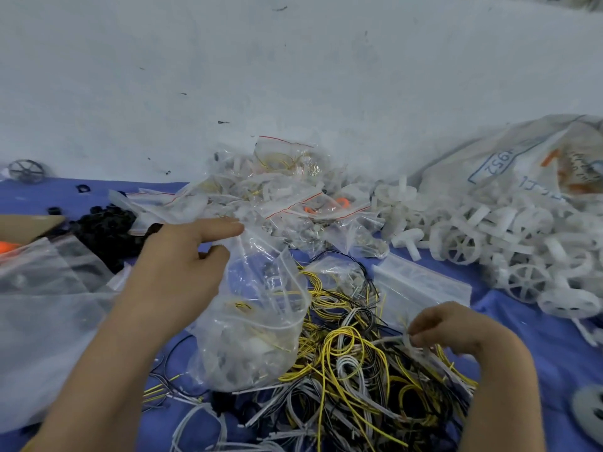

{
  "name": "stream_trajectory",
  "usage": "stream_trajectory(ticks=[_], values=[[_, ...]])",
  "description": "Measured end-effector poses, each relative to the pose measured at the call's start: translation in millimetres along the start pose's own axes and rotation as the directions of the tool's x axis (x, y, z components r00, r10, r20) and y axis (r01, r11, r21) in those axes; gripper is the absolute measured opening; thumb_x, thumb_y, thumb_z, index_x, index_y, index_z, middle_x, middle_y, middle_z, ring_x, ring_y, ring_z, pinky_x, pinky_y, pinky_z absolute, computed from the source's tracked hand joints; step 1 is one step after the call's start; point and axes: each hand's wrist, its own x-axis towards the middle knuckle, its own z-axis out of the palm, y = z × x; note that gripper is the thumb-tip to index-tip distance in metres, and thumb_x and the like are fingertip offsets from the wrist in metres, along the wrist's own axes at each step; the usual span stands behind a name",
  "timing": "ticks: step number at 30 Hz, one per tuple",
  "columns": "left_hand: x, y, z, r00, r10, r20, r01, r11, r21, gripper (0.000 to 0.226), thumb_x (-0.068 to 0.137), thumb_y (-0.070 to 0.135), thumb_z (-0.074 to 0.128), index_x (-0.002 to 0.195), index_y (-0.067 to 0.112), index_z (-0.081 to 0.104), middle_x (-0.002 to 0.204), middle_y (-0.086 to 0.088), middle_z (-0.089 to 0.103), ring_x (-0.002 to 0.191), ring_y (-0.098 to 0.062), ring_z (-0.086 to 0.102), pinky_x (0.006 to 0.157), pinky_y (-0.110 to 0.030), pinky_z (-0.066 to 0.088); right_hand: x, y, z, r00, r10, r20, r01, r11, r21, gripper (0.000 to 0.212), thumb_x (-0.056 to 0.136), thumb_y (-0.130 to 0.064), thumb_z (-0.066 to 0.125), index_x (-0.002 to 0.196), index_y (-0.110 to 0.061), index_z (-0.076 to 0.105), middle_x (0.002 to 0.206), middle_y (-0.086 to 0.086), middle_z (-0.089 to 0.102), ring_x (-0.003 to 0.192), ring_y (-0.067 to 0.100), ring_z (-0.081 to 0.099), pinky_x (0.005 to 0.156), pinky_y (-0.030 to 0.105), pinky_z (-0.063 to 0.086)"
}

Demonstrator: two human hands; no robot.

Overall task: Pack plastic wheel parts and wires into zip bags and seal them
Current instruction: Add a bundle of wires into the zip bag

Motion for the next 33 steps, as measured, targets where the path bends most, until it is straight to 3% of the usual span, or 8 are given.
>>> stream_trajectory(ticks=[5,10,15,18,21,24,29,33], values=[[-1.3,5.1,-0.6,1.0,0.009,0.016,-0.009,0.999,-0.051,0.044,0.088,-0.006,0.046,0.099,0.031,0.067,0.081,0.027,0.06,0.035,-0.002,0.046,0.04,-0.008,0.036,-8.5,-4.4,-15.4,0.893,-0.073,-0.444,0.184,0.96,0.212,0.005,0.084,-0.001,0.067,0.083,-0.007,0.066,0.072,0.006,0.063,0.055,0.012,0.05,0.054,0.024,0.038],[-2.3,7.0,1.1,0.999,0.038,0.033,-0.037,0.999,-0.037,0.045,0.087,-0.008,0.045,0.106,0.027,0.067,0.042,0.029,0.051,0.034,-0.002,0.046,0.037,-0.005,0.031,-16.0,-21.2,-25.2,0.48,0.173,-0.86,0.508,0.744,0.433,0.012,0.093,-0.007,0.054,0.098,-0.018,0.058,0.067,-0.002,0.062,0.039,-0.002,0.052,0.037,0.009,0.038],[-5.1,12.0,3.7,0.998,0.044,0.052,-0.041,0.997,-0.063,0.045,0.086,-0.011,0.044,0.104,0.023,0.069,0.069,0.03,0.059,0.034,-0.002,0.044,0.038,-0.006,0.033,-36.1,-70.0,-14.6,0.79,-0.058,-0.61,0.613,0.107,0.783,0.019,0.092,0.004,0.046,0.086,-0.008,0.06,0.066,0.002,0.07,0.054,0.008,0.058,0.046,0.014,0.043],[-7.2,16.4,5.7,0.993,0.028,0.118,-0.011,0.99,-0.14,0.047,0.085,-0.013,0.043,0.101,0.023,0.07,0.106,0.032,0.06,0.037,-0.007,0.049,0.041,-0.011,0.039,-51.3,-102.3,-5.3,0.803,-0.373,-0.464,0.483,-0.048,0.874,0.01,0.08,-0.001,0.052,0.089,-0.006,0.055,0.074,0.013,0.072,0.059,0.01,0.065,0.049,0.013,0.048],[-8.2,20.1,9.1,0.987,0.029,0.161,-0.001,0.985,-0.172,0.049,0.084,-0.013,0.044,0.104,0.023,0.07,0.11,0.038,0.059,0.053,-0.001,0.059,0.052,-0.021,0.051,-60.0,-133.9,13.6,0.688,-0.661,-0.299,0.418,0.024,0.908,0.017,0.077,-0.001,0.059,0.093,0.001,0.052,0.08,0.02,0.072,0.069,0.021,0.071,0.061,0.02,0.056],[-8.1,21.3,9.7,0.986,0.021,0.165,0.018,0.972,-0.234,0.054,0.085,-0.016,0.043,0.098,0.029,0.07,0.09,0.024,0.071,0.047,-0.001,0.057,0.044,-0.017,0.048,-58.5,-154.4,36.0,0.69,-0.702,-0.176,0.52,0.312,0.795,0.013,0.082,0.005,0.062,0.083,-0.006,0.057,0.076,0.014,0.071,0.069,0.023,0.068,0.071,0.033,0.055],[-9.2,18.7,4.9,0.977,0.059,0.203,-0.006,0.967,-0.256,0.057,0.082,-0.018,0.04,0.104,0.024,0.071,0.047,0.004,0.062,0.033,-0.008,0.041,0.043,-0.014,0.04,-46.2,-165.9,58.1,0.791,-0.564,-0.24,0.597,0.797,0.095,0.018,0.08,-0.005,0.067,0.072,-0.017,0.055,0.085,0.011,0.066,0.082,0.02,0.06,0.059,0.015,0.041],[-15.2,25.1,8.6,0.959,0.105,0.263,-0.032,0.963,-0.269,0.058,0.08,-0.018,0.04,0.097,0.025,0.074,0.054,0.005,0.066,0.035,-0.011,0.042,0.042,-0.019,0.041,-43.2,-174.5,76.9,0.847,-0.463,-0.262,0.362,0.862,-0.354,0.018,0.083,-0.004,0.057,0.098,-0.011,0.066,0.106,0.012,0.065,0.101,0.03,0.061,0.076,0.026,0.045]])
